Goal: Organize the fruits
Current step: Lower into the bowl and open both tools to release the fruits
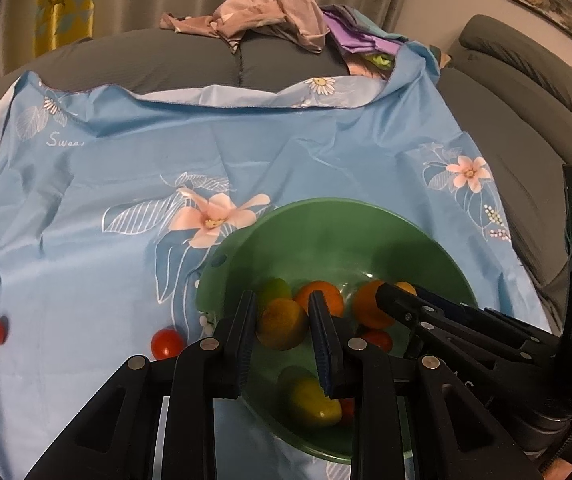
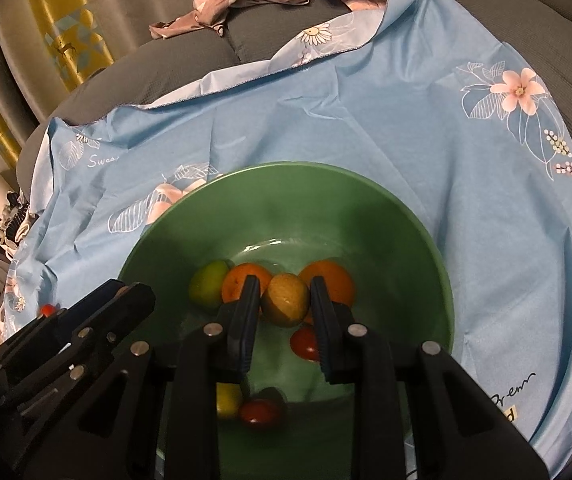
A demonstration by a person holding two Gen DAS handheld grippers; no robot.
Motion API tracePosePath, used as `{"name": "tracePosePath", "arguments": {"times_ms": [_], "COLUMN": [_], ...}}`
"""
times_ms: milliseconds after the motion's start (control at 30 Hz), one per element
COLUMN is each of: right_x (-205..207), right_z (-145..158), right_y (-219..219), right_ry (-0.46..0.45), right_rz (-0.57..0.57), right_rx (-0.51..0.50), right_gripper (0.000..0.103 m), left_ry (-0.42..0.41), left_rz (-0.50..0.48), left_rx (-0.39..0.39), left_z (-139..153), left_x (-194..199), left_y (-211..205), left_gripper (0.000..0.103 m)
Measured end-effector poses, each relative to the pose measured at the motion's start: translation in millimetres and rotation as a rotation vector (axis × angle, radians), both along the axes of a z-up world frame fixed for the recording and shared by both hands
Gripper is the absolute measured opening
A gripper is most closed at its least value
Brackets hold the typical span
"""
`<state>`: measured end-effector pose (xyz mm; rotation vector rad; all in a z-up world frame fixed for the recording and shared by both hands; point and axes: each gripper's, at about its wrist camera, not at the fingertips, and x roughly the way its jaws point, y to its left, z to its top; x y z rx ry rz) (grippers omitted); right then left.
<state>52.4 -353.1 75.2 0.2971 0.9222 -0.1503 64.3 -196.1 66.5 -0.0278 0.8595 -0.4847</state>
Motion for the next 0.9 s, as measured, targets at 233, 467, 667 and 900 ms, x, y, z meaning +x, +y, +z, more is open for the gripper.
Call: {"name": "tracePosePath", "arguments": {"times_ms": [233,467,667,900], "right_x": [1.6,1.8,2.9,4.5], "right_z": [-2.2,-4.7,-6.2,-7.7], "right_y": [0.6,-0.2,0.7,2.4], "right_ry": [0.012,0.024,0.032,0.043], "right_rz": [0.006,0.003,0.007,0.012], "right_rx": [-0.009,-0.019,-0.024,-0.034], "right_gripper": [0.027,0.027,0.027,0.027], "left_ry": [0.002,0.019,0.020,0.029], "left_rz": [-0.001,-0.005,-0.010,-0.010], "left_rx": [-0.001,-0.005,-0.005,-0.003], "left_z": [0.1,-2.7,-3.6,-5.3], "left_x": [0.6,0.8,0.3,2.0], "left_y": [-0.6,-1.4,-1.1,-1.3], "left_gripper": [0.027,0.027,0.027,0.027]}}
